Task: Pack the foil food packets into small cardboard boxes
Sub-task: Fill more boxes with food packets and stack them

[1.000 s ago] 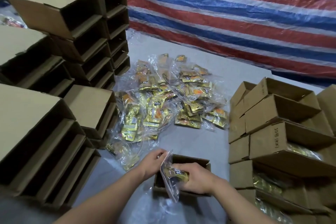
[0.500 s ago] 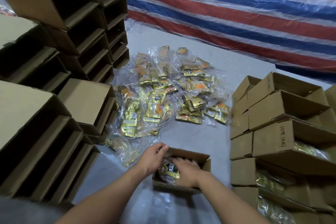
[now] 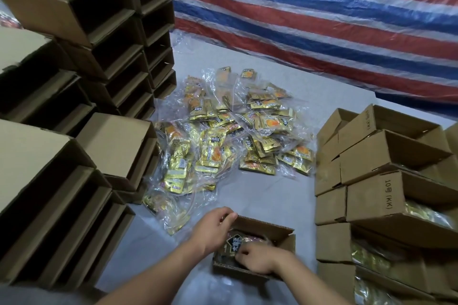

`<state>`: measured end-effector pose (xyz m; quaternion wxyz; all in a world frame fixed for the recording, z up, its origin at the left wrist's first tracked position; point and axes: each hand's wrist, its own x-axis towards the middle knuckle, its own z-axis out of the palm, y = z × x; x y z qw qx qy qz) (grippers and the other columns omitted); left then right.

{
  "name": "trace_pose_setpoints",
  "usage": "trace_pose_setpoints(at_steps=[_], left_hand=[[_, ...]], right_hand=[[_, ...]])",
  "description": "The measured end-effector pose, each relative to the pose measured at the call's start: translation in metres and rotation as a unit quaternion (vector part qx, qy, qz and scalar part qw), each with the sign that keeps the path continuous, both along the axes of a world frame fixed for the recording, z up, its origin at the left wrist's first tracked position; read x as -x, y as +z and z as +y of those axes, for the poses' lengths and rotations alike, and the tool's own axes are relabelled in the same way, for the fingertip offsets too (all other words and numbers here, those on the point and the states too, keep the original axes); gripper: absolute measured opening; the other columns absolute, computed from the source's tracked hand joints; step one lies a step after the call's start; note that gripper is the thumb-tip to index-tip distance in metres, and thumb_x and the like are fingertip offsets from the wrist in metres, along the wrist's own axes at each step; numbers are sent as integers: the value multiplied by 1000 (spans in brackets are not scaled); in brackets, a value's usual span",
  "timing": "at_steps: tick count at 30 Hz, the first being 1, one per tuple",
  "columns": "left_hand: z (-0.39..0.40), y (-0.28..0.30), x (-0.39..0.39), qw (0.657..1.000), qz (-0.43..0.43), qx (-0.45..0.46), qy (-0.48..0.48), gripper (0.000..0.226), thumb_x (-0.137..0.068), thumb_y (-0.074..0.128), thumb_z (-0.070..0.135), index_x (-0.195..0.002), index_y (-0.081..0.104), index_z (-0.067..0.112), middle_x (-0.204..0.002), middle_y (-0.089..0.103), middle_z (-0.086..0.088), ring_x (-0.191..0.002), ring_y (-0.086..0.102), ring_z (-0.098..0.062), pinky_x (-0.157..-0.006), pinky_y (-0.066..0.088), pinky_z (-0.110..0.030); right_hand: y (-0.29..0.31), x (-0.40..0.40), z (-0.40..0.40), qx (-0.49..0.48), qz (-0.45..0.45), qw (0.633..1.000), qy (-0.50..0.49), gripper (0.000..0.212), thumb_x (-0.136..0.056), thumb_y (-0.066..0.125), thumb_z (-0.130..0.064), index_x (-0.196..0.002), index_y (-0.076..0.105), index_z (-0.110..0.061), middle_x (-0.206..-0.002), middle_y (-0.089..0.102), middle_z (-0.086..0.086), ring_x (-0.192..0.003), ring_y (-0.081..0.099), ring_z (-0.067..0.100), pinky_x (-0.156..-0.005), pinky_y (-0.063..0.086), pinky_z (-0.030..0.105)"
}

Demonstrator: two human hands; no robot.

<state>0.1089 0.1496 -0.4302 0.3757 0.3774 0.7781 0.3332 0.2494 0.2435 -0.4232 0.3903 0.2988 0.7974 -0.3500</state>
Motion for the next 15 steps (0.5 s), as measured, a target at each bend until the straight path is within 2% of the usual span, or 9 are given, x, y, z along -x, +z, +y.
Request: trace_pose_setpoints(at_steps=[2,4,6,7,9,11,13,14,15], left_hand=[[-1,-3,0,1000,5,2,-8,20,-99,48,44,-90,62,32,-89,65,10,-85,60,-7,-79,48,-27],[-2,-4,-1,1000,3,-2,-8,18,-98,49,45,-89,61,35,-90,64,13,-88,59,-6,-82,48,-28],[-2,-3,-2,1000,-1,-5,-2,17,-98,49,45,-88,60,36,-91,63,13,-88,58,-6,-83,48,-28],[-2,-2,-1,1000,-8,-4,4,18,-98,49,45,-88,60,34,-90,64,12,-87,59,-7,-82,48,-29],[-2,-1,0,1000,-15,-2,9,20,-98,49,44,-90,62,32,-89,64,9,-85,60,-8,-81,49,-30],[-2,0,1,1000,-18,-5,10,20,-99,49,43,-91,63,31,-88,65,8,-84,60,-9,-80,50,-31],[-2,0,1,1000,-23,-9,13,21,-99,49,43,-89,63,31,-84,65,7,-80,60,-7,-77,49,-30],[-2,-1,1,1000,-19,-11,14,21,-99,49,43,-87,62,32,-82,65,7,-78,60,-7,-76,49,-30],[-1,-1,1,1000,-15,-12,14,21,-99,49,43,-85,62,32,-81,65,6,-76,60,-6,-76,50,-31]], right_hand=[[-11,6,-9,22,-24,999,2,40,-101,34,-41,-123,62,-23,-139,55,9,-134,46,24,-102,30,29],[-18,10,-14,53,-26,998,6,49,-101,34,-40,-147,44,-22,-154,42,7,-140,38,23,-108,24,27],[-18,11,-16,57,-25,998,-23,52,-102,32,-38,-151,37,-25,-157,38,5,-142,36,21,-116,23,31],[-17,11,-15,48,-23,998,-44,50,-102,30,-37,-150,40,-24,-156,39,6,-141,37,22,-115,25,31],[-14,9,-15,34,-19,997,-72,45,-103,30,-34,-139,53,-19,-149,48,11,-133,45,23,-105,32,28],[-10,7,-12,21,-2,996,-90,34,-101,35,-32,-115,64,-21,-131,61,9,-120,53,23,-90,37,24],[-6,4,-7,-17,42,992,-120,27,-97,41,-33,-79,58,-22,-94,67,1,-102,62,23,-74,40,25],[-3,3,-3,-43,58,986,-149,30,-95,43,-34,-71,53,-20,-81,65,-1,-94,65,23,-70,42,27],[-2,2,1,-56,75,980,-174,30,-94,43,-34,-69,53,-19,-77,64,-2,-88,66,23,-73,46,29]])
